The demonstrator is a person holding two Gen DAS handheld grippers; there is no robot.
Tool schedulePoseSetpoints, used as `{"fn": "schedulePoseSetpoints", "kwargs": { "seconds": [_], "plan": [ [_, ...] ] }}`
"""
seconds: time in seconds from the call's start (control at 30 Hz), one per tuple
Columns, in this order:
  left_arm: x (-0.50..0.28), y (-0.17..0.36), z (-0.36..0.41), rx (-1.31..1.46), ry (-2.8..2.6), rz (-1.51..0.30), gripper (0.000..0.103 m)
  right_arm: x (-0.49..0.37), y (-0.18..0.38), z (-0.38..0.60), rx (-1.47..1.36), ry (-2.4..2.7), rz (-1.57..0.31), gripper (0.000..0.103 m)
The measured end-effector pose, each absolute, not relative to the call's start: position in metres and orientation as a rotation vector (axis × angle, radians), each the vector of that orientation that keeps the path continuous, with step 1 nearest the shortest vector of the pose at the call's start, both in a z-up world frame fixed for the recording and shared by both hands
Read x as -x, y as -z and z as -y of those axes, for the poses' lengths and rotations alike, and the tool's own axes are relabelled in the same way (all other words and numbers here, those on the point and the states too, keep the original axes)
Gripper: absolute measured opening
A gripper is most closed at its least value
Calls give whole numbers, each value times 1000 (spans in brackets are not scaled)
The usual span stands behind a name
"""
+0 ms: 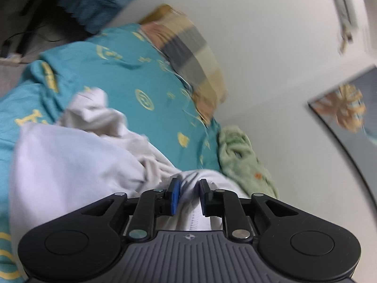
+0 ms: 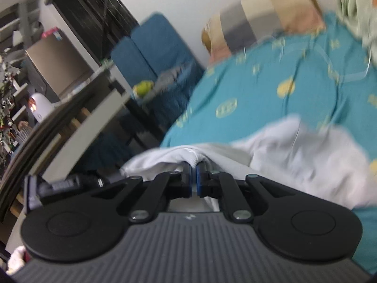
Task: Fold clothes
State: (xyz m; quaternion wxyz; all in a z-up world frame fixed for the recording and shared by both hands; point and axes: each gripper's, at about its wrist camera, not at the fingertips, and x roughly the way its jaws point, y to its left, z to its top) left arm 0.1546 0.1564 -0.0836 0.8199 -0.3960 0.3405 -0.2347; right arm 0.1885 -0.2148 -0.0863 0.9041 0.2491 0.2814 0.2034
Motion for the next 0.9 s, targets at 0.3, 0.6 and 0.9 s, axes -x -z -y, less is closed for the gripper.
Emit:
{"fn": "schedulePoseSetpoints", "kwargs": {
  "seconds": [0.3,0.6,0.9],
  "plan": [
    [-126,66,-70,377,681,-682,47,-183,66,272,-553,-324,-446,7],
    [-110,63,16,143,589,-462,64,-183,74,242,-538,-429,-501,7],
    [-136,64,32,283,575,-405,10,-181,75,237,-535,-455,-524,7]
  ]
}}
